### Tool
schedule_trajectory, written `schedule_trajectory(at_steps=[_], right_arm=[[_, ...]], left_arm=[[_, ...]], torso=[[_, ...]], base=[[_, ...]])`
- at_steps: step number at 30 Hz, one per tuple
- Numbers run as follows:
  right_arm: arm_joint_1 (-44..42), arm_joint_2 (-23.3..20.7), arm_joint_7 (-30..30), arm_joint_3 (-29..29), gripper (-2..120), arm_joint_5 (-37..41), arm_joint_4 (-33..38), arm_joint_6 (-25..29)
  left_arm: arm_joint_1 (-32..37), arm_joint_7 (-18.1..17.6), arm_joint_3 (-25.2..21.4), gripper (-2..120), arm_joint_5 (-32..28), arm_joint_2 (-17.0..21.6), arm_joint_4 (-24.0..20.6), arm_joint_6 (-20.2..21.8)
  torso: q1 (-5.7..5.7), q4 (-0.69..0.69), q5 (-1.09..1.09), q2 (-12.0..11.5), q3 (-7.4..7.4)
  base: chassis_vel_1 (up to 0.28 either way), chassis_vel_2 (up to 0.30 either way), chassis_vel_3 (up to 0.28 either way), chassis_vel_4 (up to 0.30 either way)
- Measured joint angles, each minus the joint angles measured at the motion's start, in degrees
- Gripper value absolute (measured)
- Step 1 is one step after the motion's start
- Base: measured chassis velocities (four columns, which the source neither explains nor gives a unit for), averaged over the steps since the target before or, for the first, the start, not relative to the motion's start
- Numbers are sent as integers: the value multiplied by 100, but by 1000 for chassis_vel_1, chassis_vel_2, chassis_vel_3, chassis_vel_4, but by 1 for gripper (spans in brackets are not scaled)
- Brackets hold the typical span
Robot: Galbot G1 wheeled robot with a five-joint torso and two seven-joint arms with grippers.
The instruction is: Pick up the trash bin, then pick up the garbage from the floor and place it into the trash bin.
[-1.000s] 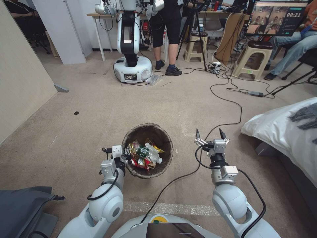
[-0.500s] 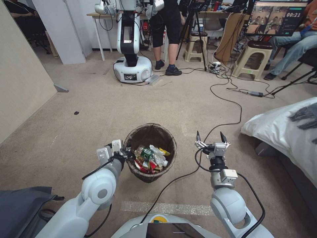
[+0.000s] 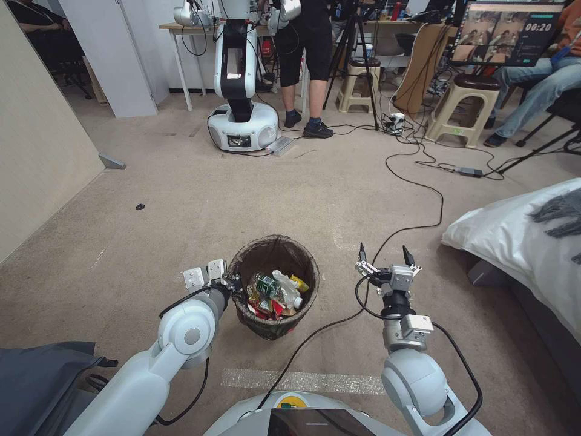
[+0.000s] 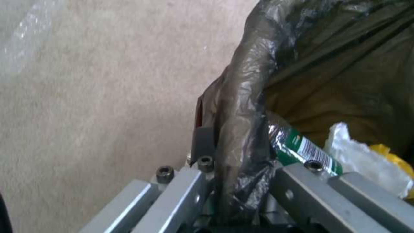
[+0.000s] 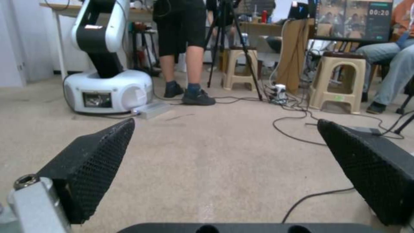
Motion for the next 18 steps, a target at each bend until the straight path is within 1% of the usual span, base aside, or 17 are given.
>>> schedule_trajectory(at_steps=[5, 6, 9, 18], right_arm=[[90, -52, 9, -81, 100, 13, -47, 1], [90, -52, 9, -81, 100, 13, -47, 1], [128, -75, 16, -125, 100, 25, -63, 1], [158, -106, 29, -171, 100, 36, -76, 12]], left_arm=[[-7, 30, -4, 0, 55, -149, 306, 5], [-7, 30, -4, 0, 55, -149, 306, 5], [-43, 60, 13, 0, 90, -244, 538, 9], [-79, 120, 60, 0, 103, -408, 877, 25]], torso=[[0, 0, 0, 0, 0], [0, 0, 0, 0, 0], [0, -1, 0, 0, 0], [0, -1, 0, 0, 0]], base=[[0, 0, 0, 0], [0, 0, 0, 0], [0, 0, 0, 0], [0, 0, 0, 0]])
